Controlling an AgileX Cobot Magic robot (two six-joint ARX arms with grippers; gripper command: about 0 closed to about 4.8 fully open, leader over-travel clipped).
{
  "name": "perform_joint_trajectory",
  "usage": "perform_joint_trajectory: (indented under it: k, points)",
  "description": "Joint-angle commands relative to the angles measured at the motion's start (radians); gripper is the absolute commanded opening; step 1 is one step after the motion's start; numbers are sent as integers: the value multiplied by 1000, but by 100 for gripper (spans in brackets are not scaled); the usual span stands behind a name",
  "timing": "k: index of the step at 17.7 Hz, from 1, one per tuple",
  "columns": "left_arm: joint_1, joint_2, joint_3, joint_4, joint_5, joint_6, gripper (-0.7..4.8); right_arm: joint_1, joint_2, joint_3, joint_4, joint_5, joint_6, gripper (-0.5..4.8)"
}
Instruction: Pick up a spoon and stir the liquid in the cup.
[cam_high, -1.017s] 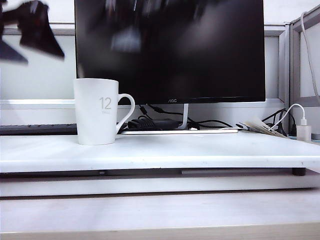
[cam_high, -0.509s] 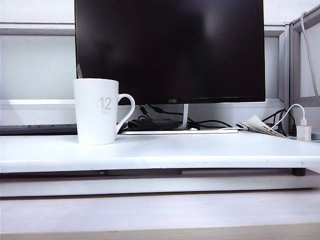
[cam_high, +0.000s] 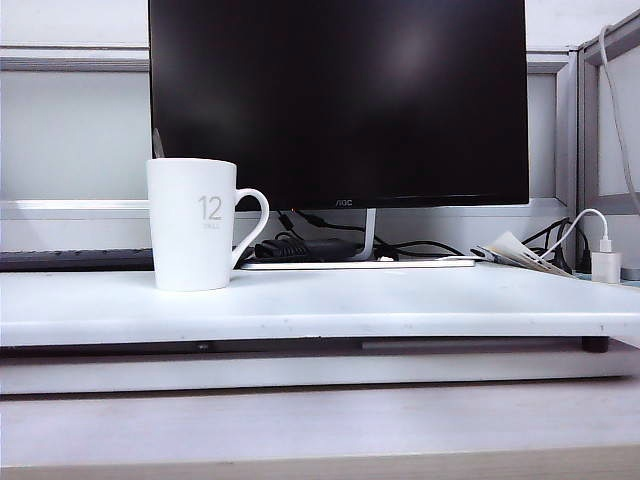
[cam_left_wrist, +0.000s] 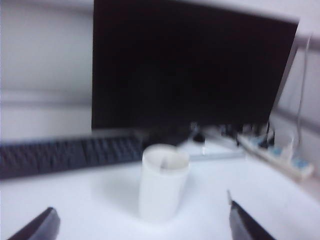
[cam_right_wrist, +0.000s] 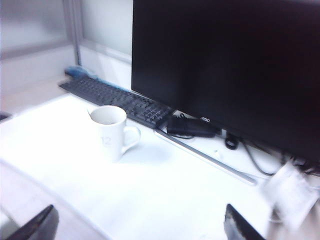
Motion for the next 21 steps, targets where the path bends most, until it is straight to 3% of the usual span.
perform_joint_trajectory:
  k: [1, 3, 6, 11, 12, 14, 15, 16, 17, 18, 19, 21]
  points:
    - [2, 2, -103, 45, 5, -12, 479, 1, -177, -331, 235, 21, 169, 427]
    - [1, 2, -198, 138, 3, -12, 479, 2, -233, -532, 460, 28, 244, 427]
    - [1, 2, -327, 225, -3, -13, 479, 2, -232, -764, 747, 27, 247, 427]
    - [1, 2, -488, 224, -4, -68, 479, 2, -233, -961, 798, 27, 248, 426]
    - [1, 2, -511, 224, -3, -69, 479, 2, -235, -965, 753, 39, 247, 411]
    - [1, 8, -523, 236, -9, -67, 479, 3, -233, -965, 697, 82, 247, 328]
    - [2, 7, -525, 244, -15, -64, 479, 3, -236, -965, 674, 89, 247, 239]
    - [2, 7, -526, 243, -15, -55, 436, 3, -236, -965, 654, 95, 246, 117]
    - [2, 7, -526, 243, -15, -56, 266, 3, -236, -965, 634, 105, 227, -13]
    - [2, 7, -527, 244, -15, -56, 106, 3, -236, -965, 623, 129, 212, -1]
    - [2, 7, -529, 249, -15, -57, 19, 3, -236, -965, 612, 179, 200, -1]
    - [1, 7, -529, 253, -11, -60, 20, 3, -237, -965, 610, 208, 201, 0]
